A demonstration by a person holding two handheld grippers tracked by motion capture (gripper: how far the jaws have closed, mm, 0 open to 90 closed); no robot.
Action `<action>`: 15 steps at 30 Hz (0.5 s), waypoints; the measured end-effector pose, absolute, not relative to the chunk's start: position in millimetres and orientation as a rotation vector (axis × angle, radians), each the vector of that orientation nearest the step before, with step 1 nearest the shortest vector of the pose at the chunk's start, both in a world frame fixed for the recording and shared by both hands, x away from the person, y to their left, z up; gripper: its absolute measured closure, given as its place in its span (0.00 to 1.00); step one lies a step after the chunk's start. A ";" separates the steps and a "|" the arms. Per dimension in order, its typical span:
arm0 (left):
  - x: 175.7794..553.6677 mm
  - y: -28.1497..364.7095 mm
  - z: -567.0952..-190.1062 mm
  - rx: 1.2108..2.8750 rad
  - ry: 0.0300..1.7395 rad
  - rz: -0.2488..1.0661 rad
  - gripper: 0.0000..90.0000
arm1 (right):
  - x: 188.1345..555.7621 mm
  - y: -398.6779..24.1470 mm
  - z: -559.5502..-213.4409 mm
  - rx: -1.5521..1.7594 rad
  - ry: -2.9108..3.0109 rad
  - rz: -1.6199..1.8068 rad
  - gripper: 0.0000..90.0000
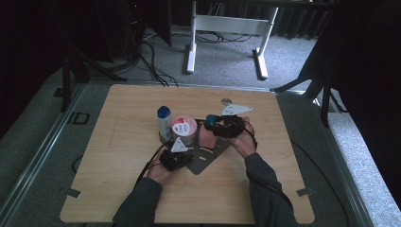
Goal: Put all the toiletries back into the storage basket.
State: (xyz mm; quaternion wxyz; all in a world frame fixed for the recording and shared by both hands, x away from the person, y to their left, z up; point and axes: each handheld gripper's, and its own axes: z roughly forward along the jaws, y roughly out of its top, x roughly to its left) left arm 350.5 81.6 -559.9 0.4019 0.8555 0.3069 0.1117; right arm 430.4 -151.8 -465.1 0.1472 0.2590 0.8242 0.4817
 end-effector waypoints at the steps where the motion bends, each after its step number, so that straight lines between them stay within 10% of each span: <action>1: 350.5 81.6 -559.9 2.162 0.776 0.281 1.00 | 431.4 -152.1 -465.0 0.747 2.372 1.383 0.59; 15: 351.0 82.1 -560.0 2.158 0.781 0.271 1.00 | 443.0 -148.7 -466.6 0.793 2.347 1.370 0.59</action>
